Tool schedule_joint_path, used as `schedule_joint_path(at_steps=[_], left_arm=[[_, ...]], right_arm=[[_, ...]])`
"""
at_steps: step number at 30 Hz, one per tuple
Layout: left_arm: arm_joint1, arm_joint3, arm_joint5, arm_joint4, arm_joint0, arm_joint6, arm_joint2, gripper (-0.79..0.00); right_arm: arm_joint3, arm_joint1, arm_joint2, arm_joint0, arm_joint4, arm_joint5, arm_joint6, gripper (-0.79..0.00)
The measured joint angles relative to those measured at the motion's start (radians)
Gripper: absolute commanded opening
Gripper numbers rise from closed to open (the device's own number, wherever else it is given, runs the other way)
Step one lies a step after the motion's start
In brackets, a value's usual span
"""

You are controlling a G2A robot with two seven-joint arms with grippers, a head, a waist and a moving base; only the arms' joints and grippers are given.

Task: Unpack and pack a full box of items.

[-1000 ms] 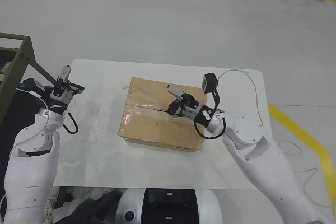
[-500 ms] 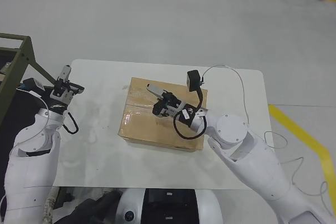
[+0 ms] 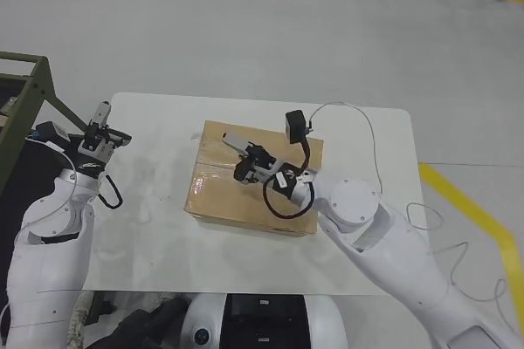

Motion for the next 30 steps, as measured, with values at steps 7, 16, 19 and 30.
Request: schedule_joint_path(at_steps=[7, 16, 19, 30], left_arm=[[0.0, 0.0, 0.0, 0.0, 0.0, 0.0, 0.0, 0.0], [0.0, 0.0, 0.0, 0.0, 0.0, 0.0, 0.0, 0.0], [0.0, 0.0, 0.0, 0.0, 0.0, 0.0, 0.0, 0.0], [0.0, 0.0, 0.0, 0.0, 0.0, 0.0, 0.0, 0.0]], right_arm=[[0.147, -0.088, -0.139, 0.184, 0.075, 0.006, -0.029, 0.0], [0.356, -0.2, -0.27, 0.304, 0.13, -0.002, -0.105, 0.0], [0.391, -0.224, -0.288, 0.315, 0.123, 0.0, -0.114, 0.0], [0.465, -0.277, -0.296, 0.325, 0.077, 0.018, -0.132, 0.0]])
